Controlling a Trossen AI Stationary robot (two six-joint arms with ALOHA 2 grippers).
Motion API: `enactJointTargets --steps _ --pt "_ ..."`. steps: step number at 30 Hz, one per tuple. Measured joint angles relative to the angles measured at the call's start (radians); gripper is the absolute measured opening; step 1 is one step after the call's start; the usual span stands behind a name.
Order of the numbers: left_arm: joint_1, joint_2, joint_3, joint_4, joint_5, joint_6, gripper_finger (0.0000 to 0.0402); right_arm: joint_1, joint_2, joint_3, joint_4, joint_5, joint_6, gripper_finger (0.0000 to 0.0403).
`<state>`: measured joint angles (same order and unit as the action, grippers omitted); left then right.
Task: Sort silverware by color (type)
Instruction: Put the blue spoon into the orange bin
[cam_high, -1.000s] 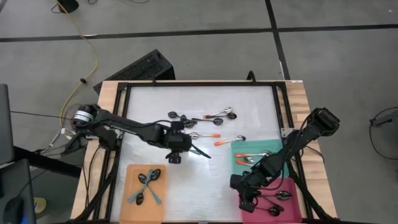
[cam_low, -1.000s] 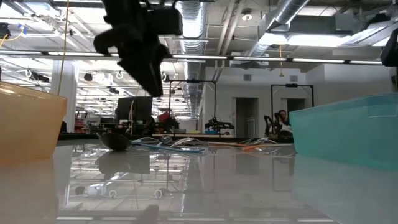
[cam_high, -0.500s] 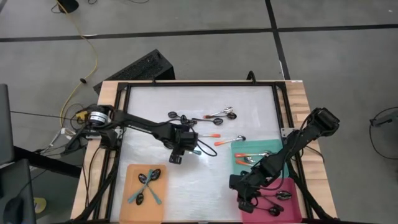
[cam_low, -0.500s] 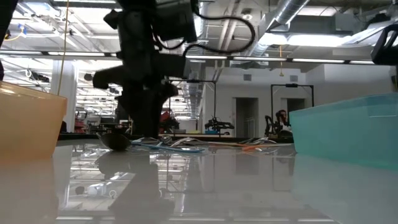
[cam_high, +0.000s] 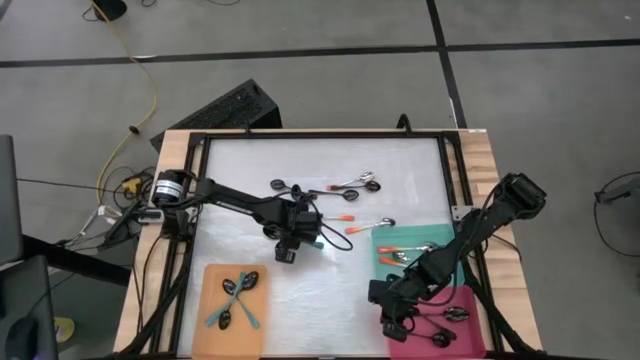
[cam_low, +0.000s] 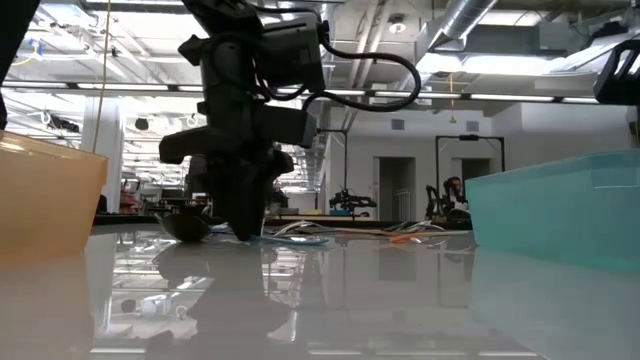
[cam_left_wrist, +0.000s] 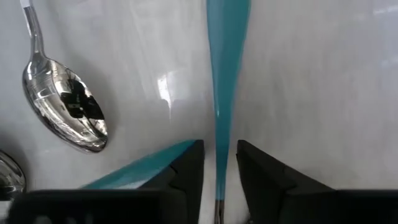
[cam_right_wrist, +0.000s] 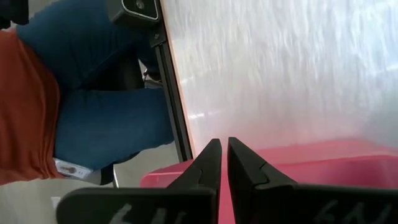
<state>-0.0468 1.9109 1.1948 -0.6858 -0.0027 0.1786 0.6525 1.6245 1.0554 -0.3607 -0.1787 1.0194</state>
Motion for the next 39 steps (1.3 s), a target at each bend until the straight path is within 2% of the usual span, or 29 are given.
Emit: enactJointTargets --steps 6,18,23,28,35,39 --pt "0.001 0.000 -0.002 0.001 0.006 -0.007 0.0010 0.000 0.000 0.000 0.001 0.027 0.000 0.0036" --pt "0.014 0.007 0.034 0.014 0.010 -0.122 0.0001 0.000 0.000 0.000 0.004 0.027 -0.008 0.0036" --pt "0.014 0.013 0.123 -0.045 -0.053 -0.181 0.0002 0.000 0.000 0.000 0.006 0.027 -0.024 0.0036" --pt "0.011 0.011 0.230 -0.148 -0.117 -0.178 0.0002 0.000 0.000 0.000 0.010 0.027 -0.056 0.0036" --pt "-0.007 -0.016 0.374 -0.214 -0.118 -0.153 0.0001 0.002 -0.001 0.000 0.012 0.027 -0.111 0.0036" --pt "-0.007 -0.052 0.408 -0.223 -0.113 -0.148 0.0000 0.007 -0.002 0.000 0.011 0.027 -0.112 0.0036"
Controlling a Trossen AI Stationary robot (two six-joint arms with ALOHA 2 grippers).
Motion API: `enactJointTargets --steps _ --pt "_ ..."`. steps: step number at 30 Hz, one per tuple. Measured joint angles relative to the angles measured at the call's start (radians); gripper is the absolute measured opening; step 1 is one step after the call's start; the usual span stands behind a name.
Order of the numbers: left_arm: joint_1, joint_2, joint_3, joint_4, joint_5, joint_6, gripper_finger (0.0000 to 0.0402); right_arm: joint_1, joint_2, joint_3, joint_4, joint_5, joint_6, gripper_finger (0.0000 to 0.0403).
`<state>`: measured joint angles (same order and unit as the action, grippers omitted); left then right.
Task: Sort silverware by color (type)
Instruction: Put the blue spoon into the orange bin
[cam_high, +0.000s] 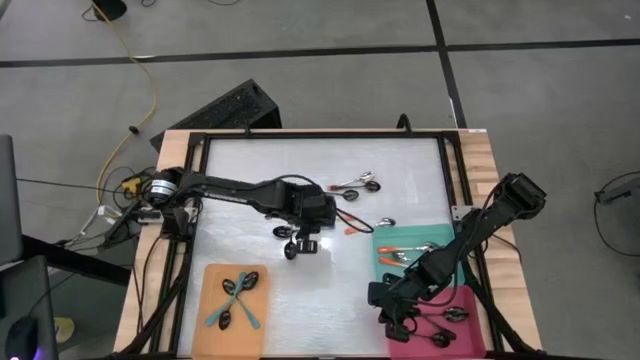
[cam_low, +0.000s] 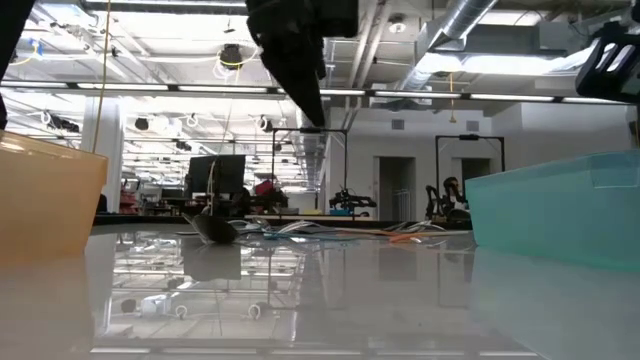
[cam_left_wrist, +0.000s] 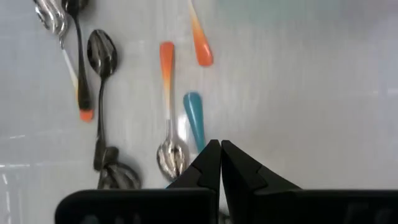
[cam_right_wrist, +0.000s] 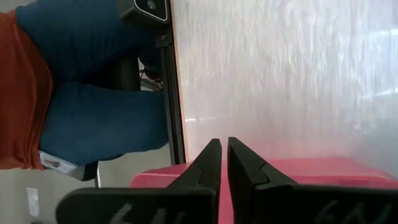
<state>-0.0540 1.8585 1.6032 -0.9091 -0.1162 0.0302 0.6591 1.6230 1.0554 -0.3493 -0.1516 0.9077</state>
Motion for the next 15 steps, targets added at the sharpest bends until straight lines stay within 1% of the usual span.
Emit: enactJointTargets --steps 2,5,6,9,12,15 --pt "0.000 -0.010 -0.005 -0.033 -0.011 0.006 0.0000 0.003 0.000 0.000 0.000 0.003 0.000 0.0036" --pt "0.004 -0.010 -0.028 -0.065 -0.069 -0.036 0.0000 0.010 0.000 0.000 -0.002 0.034 0.000 0.0036" --pt "0.006 -0.010 -0.042 -0.067 -0.089 -0.059 0.0000 0.012 0.000 0.000 -0.002 0.046 0.000 0.0036" --pt "0.014 -0.010 -0.099 -0.042 -0.098 -0.087 0.0008 0.016 0.000 0.000 -0.001 0.083 0.000 0.0036" --pt "0.023 -0.009 -0.172 -0.012 -0.097 -0.093 0.0030 0.016 0.000 0.000 -0.001 0.084 0.000 0.0036" --pt "0.033 -0.009 -0.243 0.022 -0.074 -0.094 0.0061 0.016 0.000 0.000 -0.001 0.086 -0.004 0.0036"
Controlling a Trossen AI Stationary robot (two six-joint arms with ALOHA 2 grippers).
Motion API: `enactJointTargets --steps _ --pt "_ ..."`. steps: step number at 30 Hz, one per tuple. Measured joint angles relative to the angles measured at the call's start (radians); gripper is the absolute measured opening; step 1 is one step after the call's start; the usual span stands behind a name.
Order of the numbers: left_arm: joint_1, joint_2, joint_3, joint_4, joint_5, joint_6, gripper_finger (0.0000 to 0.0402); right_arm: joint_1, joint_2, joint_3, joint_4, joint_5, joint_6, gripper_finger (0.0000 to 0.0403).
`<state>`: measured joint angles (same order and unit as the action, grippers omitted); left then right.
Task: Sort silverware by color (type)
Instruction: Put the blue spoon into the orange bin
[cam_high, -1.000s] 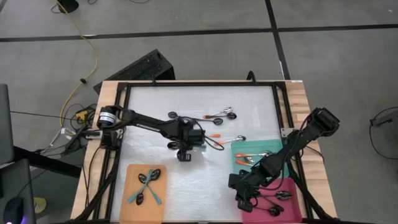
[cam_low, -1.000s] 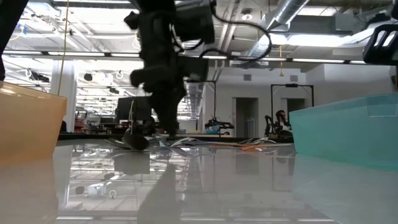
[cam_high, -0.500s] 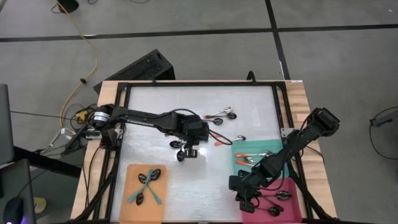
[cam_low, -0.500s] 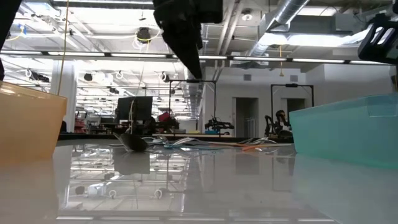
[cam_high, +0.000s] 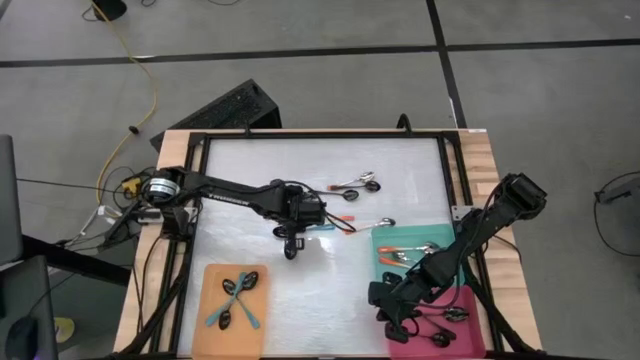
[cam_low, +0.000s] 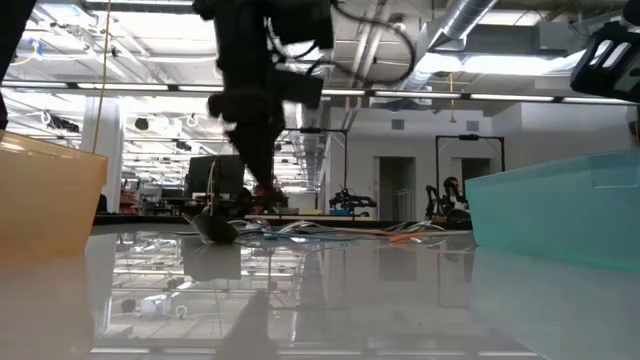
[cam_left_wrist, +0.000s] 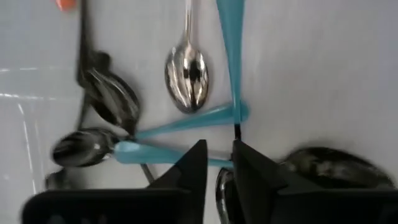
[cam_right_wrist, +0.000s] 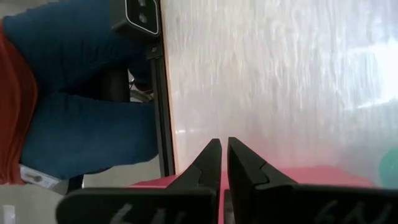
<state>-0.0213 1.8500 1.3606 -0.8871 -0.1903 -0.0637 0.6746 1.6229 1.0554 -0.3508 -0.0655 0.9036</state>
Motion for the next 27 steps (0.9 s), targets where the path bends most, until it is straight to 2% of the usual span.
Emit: enactJointTargets --steps 4,8,19,27 --pt "0.009 0.001 -0.089 0.094 0.009 -0.010 0.0101 0.000 0.000 0.000 0.000 0.014 -0.016 0.0036" --pt "0.018 0.001 -0.134 0.161 0.041 -0.033 0.0123 -0.003 0.000 0.000 0.000 0.017 -0.020 0.0036" --pt "0.021 0.001 -0.140 0.234 0.056 -0.018 0.0128 -0.003 0.000 0.000 0.000 0.066 -0.023 0.0036" --pt "0.037 0.041 -0.138 0.236 0.120 -0.017 0.0128 -0.003 0.000 0.000 -0.005 0.066 -0.023 0.0036"
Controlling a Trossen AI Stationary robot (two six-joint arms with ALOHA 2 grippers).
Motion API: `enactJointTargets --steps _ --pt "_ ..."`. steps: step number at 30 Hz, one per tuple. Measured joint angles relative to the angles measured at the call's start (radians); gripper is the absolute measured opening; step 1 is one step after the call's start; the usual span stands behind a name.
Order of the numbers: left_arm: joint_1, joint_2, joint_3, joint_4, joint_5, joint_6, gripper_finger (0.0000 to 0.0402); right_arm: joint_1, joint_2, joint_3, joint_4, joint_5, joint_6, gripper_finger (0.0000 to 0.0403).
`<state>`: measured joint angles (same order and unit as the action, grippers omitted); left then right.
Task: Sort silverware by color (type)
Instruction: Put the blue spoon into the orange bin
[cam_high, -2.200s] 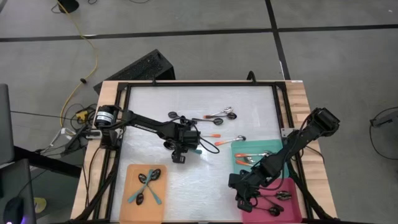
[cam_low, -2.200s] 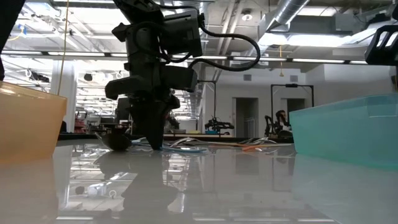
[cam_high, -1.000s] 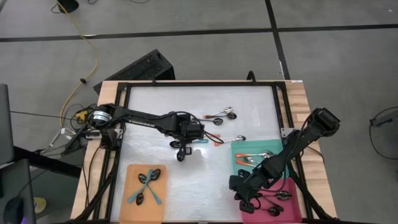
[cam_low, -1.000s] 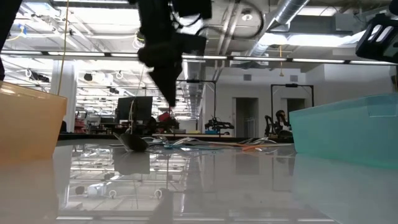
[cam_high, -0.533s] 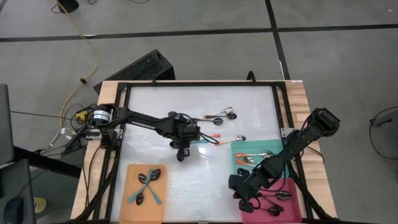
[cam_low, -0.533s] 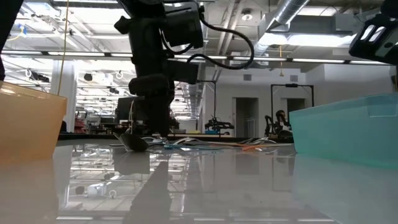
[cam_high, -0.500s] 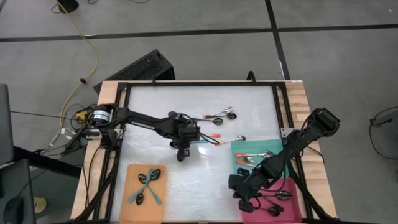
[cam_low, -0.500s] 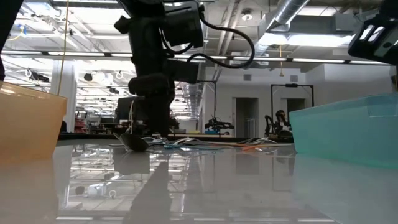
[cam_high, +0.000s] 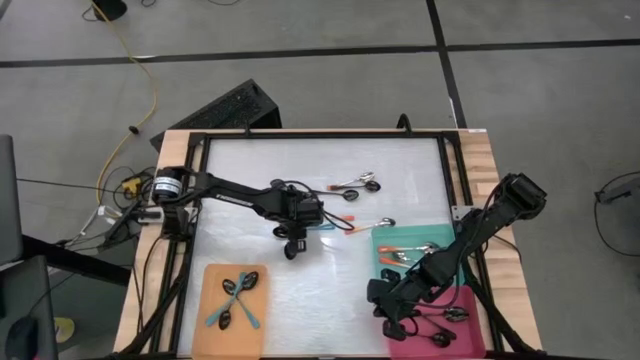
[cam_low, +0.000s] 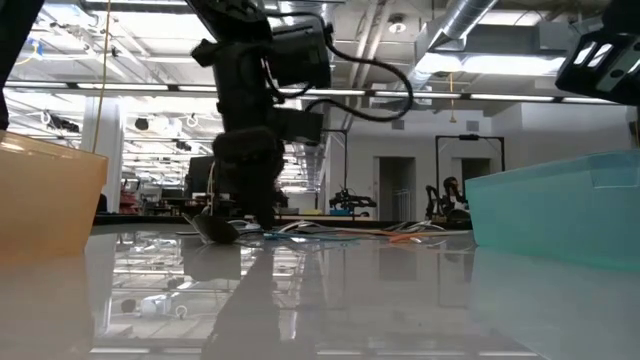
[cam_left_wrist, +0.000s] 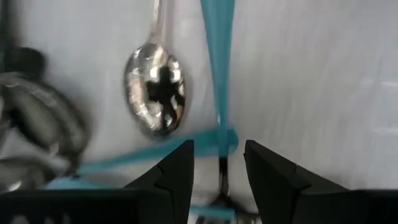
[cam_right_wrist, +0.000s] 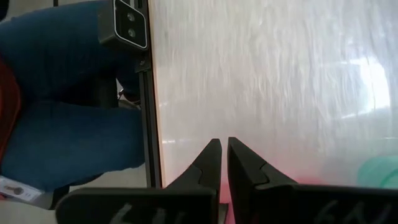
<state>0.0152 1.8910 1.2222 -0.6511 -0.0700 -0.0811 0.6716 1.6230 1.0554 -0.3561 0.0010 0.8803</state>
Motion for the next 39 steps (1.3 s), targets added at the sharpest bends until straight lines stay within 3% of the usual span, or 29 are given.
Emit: enactJointTargets --steps 12,20,31,39 --pt "0.002 0.037 0.003 -0.032 0.014 -0.014 0.0124 0.000 0.000 0.000 -0.006 0.001 0.000 0.0036" --pt "0.015 0.038 0.002 -0.046 0.014 -0.043 0.0010 0.000 0.000 -0.001 -0.006 0.001 0.000 0.0036" --pt "0.024 0.005 -0.005 -0.030 -0.032 -0.111 0.0002 0.000 0.000 0.000 0.000 0.069 0.000 0.0036" --pt "0.023 -0.085 -0.004 0.035 -0.032 -0.167 0.0001 0.000 0.000 0.000 0.051 0.228 -0.003 0.0036"
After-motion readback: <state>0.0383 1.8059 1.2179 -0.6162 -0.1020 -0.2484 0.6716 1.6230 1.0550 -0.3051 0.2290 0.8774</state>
